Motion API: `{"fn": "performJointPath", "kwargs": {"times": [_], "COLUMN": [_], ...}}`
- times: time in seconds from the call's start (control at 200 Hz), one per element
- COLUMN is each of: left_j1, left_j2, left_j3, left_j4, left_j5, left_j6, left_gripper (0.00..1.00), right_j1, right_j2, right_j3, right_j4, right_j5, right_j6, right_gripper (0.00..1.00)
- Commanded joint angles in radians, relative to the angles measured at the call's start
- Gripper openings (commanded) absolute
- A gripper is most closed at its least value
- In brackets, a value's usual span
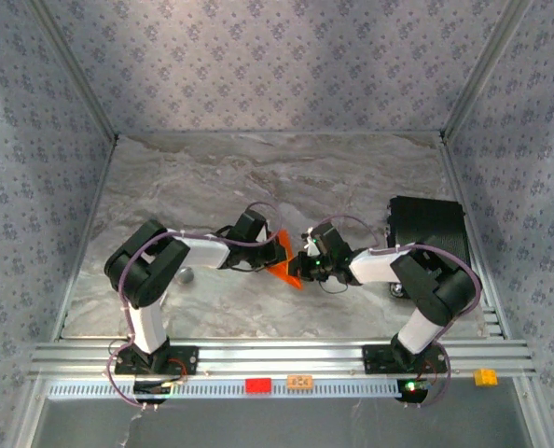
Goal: Fold a paper plane with a square sheet of paper (pick it up from the middle)
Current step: Fourth fold the wing at the center of the table.
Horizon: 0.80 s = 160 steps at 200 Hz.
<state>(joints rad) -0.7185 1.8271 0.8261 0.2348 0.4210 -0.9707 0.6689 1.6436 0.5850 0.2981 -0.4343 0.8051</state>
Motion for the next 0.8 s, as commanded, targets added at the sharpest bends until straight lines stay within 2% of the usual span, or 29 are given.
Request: {"fn": "performJointPath", "kwargs": {"times": [0.0, 0.795], "left_j1": [0.021, 0.169], "left_j2": [0.017, 0.075], "left_j3": [0.012, 0.117], "left_j4": [-0.065, -0.122], "left_j5": [-0.064, -0.032], "left_j6": [-0.008, 0.087], "left_gripper": [0.04, 0.04], "right_j1": [-0.003, -0.001], "right_j2": [0.011, 0.007], "right_j3": [-0.042, -0.068], "right_j4": [-0.112, -0.110], "right_j5": [0.032, 0.031], "right_j6": [0.006, 0.001], "right_gripper": [0.01, 0.00]}}
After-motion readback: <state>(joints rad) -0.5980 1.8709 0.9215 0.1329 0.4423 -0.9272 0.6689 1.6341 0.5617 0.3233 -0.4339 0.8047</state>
